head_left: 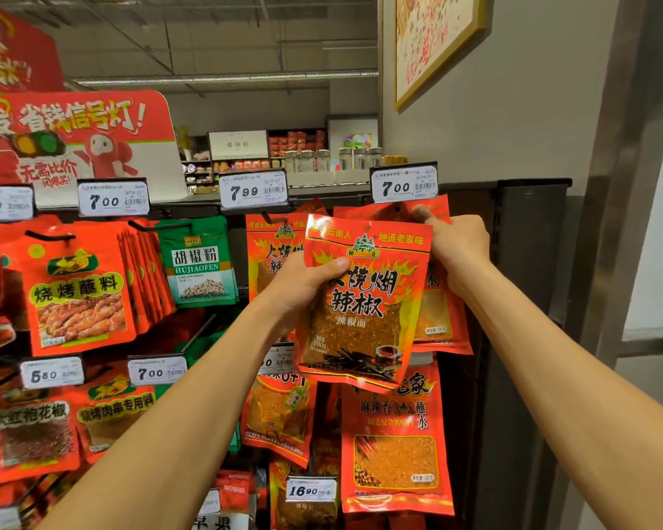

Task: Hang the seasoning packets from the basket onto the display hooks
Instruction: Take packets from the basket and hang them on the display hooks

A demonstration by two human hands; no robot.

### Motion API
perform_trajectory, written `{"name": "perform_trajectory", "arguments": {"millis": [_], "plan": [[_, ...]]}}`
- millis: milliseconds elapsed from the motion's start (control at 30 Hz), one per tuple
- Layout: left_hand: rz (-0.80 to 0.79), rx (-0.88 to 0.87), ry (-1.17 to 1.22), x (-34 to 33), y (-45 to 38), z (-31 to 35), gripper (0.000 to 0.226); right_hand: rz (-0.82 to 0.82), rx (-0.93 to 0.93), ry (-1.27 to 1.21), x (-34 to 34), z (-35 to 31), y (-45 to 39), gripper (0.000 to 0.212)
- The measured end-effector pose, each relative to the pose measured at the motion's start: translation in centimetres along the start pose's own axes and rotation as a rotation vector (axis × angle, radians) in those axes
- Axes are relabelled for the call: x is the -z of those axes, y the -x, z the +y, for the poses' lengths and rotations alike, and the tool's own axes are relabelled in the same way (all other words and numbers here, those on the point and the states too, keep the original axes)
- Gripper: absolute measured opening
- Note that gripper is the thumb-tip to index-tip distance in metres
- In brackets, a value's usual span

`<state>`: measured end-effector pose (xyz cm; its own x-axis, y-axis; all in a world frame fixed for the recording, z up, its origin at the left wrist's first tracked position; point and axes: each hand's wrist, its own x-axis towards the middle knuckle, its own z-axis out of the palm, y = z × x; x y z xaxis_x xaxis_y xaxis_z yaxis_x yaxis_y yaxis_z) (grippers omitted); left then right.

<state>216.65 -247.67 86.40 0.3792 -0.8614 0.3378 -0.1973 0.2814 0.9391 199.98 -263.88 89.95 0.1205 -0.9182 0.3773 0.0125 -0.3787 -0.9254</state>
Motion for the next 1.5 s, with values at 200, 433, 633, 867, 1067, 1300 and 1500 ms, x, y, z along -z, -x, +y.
{"name": "perform_trajectory", "arguments": {"millis": [200,433,633,867,1067,1300,1500], "plan": [[-0.003,0.026,-0.039,0.4,-0.3,-0.4,0.048,-0.018,0.001,0.101,-1.7,1.0,-1.6,0.039],[0.110,-0.004,0.004,3.0,0.0,-1.7,0.031,-0.016,-0.020,0.163,-5.4,2.7,-5.9,0.043],[0.129,-0.019,0.004,4.7,1.5,-1.5,0.042,-0.056,-0.110,0.180,-7.6,4.3,-9.7,0.046],[0.179,-0.027,0.002,5.7,2.9,-2.0,0.009,-0.132,-0.234,-0.035,-7.8,5.7,-9.3,0.040],[0.224,-0.054,0.073,6.3,3.8,-0.9,0.009,0.024,0.054,0.205,-5.0,4.4,-1.8,0.053],[0.268,-0.045,0.093,7.3,4.7,0.9,0.021,-0.501,0.092,-0.322,-7.5,0.3,9.4,0.013],[0.434,0.037,0.102,8.6,3.1,2.0,0.038,-0.339,0.053,-0.290,-12.1,-2.9,10.7,0.028]]}}
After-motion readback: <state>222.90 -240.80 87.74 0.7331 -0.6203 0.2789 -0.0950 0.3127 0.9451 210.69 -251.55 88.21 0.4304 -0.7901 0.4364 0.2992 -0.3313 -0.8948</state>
